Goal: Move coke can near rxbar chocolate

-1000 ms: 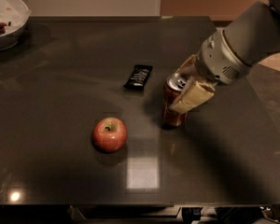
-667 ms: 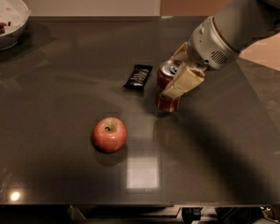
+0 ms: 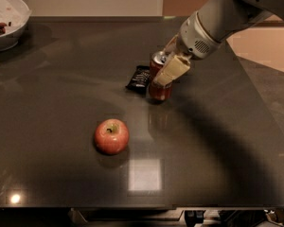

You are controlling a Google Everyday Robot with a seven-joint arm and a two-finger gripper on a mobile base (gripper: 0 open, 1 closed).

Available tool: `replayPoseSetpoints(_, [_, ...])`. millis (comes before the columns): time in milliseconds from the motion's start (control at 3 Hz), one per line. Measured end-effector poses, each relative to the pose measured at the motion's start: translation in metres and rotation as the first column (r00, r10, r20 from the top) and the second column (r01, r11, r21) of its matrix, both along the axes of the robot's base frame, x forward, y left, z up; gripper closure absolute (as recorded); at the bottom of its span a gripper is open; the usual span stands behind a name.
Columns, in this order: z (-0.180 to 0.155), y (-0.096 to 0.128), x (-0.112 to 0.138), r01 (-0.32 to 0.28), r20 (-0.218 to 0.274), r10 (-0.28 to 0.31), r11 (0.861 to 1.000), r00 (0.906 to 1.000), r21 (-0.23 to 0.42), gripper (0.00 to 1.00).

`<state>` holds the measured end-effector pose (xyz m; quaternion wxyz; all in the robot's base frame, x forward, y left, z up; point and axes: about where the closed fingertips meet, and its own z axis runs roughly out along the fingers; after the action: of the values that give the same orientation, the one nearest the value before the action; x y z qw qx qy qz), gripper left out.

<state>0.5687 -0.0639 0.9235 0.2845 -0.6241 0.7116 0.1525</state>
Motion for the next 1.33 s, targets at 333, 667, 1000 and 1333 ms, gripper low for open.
replayPoseSetpoints(333, [-0.013, 0.000, 0.021, 0.028, -0.019, -0.028, 1.000, 0.9994, 0.005, 0.82])
replayPoseSetpoints(667, [-0.023, -0.003, 0.033, 0.052, -0.039, -0.051, 0.999, 0.9979, 0.011, 0.60])
replayPoseSetpoints(1000, [-0.024, -0.001, 0.033, 0.048, -0.041, -0.047, 0.999, 0.9981, 0.011, 0.36])
replayPoseSetpoints(1333, [-0.025, 0.001, 0.033, 0.045, -0.043, -0.044, 0.999, 0.9981, 0.011, 0.13])
